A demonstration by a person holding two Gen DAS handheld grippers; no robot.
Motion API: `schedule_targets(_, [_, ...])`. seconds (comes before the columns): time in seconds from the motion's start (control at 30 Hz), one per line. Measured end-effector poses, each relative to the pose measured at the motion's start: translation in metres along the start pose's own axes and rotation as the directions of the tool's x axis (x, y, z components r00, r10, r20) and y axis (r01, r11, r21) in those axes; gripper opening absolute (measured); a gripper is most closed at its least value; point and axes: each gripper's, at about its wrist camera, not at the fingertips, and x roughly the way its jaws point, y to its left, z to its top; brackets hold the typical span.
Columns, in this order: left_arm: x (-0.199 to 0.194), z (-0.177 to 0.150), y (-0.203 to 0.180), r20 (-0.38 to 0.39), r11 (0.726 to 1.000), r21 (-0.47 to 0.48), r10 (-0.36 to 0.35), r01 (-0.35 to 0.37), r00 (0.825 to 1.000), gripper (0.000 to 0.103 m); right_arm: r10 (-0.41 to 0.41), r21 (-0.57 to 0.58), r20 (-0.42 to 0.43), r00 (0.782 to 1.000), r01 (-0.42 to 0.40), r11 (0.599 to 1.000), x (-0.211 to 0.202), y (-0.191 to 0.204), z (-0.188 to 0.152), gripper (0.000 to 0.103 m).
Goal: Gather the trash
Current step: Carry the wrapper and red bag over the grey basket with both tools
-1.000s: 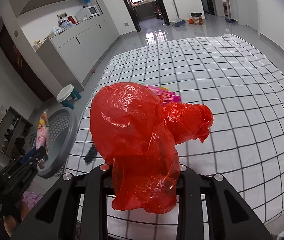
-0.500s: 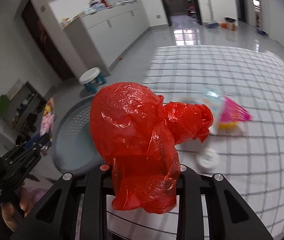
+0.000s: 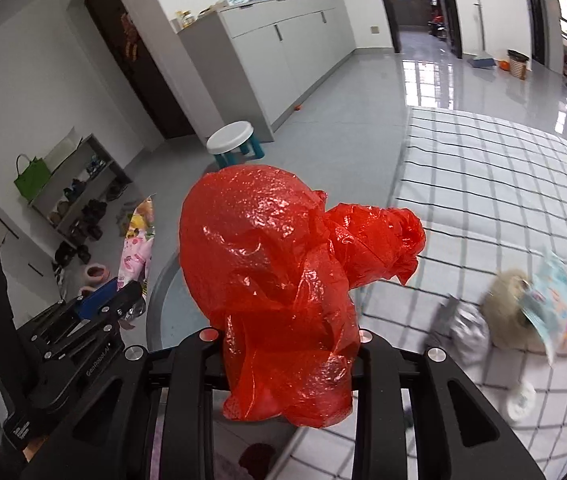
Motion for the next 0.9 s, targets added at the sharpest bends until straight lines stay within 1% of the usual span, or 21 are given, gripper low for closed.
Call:
schedule_targets(0.17, [0.015,-0.003,0.002,-0.04,1.0,0.001,0.016,-0.016,0.999,0.021,0.017,-0.01,-0.032,0.999,-0.017,1.0,0.022,0.008,0.001,0.027])
schedule_targets(0.27, [0.021,-0.003,-0.003,-0.055,1.0,0.008,0.011,-0.011,0.998,0.021,0.019,-0.006,-0.053,0.998,-0.02,1.0,0.036,0.01,0.001,0.027])
schedule_targets(0.4, [0.026,-0.005,-0.004,-0.066,1.0,0.019,0.004,-0.003,0.998,0.021,0.022,-0.004,-0.073,0.997,-0.022,1.0,0.044,0.007,0.002,0.027])
schedule_targets(0.53, [0.036,-0.003,-0.003,-0.108,1.0,0.01,-0.025,0.026,0.994,0.021,0.027,-0.012,-0.09,0.996,-0.028,1.0,0.05,0.004,0.001,0.028])
schedule_targets(0.63, [0.041,-0.004,-0.003,-0.125,1.0,0.008,-0.025,0.027,0.992,0.021,0.03,-0.022,-0.102,0.994,-0.033,0.999,0.055,0.006,0.001,0.028])
schedule_targets(0.73, [0.041,-0.005,-0.004,-0.12,1.0,0.008,-0.022,0.023,0.993,0.025,0.039,-0.031,-0.114,0.993,-0.043,0.999,0.057,0.007,0.001,0.028])
schedule_targets(0.77, [0.04,-0.004,-0.003,-0.119,1.0,0.007,-0.022,0.023,0.993,0.026,0.042,-0.031,-0.114,0.993,-0.046,0.998,0.057,0.007,0.001,0.03])
schedule_targets(0.8, [0.04,-0.004,-0.003,-0.118,1.0,0.005,-0.021,0.021,0.993,0.026,0.044,-0.029,-0.114,0.992,-0.048,0.998,0.057,0.006,0.002,0.034])
schedule_targets(0.83, [0.04,-0.004,-0.001,-0.118,1.0,0.003,-0.02,0.021,0.993,0.029,0.05,-0.025,-0.111,0.993,-0.053,0.998,0.056,0.006,0.003,0.039])
schedule_targets(0.87, [0.04,-0.005,-0.001,-0.118,1.0,0.001,-0.02,0.021,0.993,0.03,0.054,-0.022,-0.109,0.993,-0.057,0.998,0.055,0.005,0.003,0.05])
schedule_targets(0.9, [0.04,-0.005,-0.001,-0.118,1.0,-0.001,-0.018,0.018,0.993,0.031,0.056,-0.02,-0.106,0.993,-0.059,0.998,0.054,0.004,0.004,0.058])
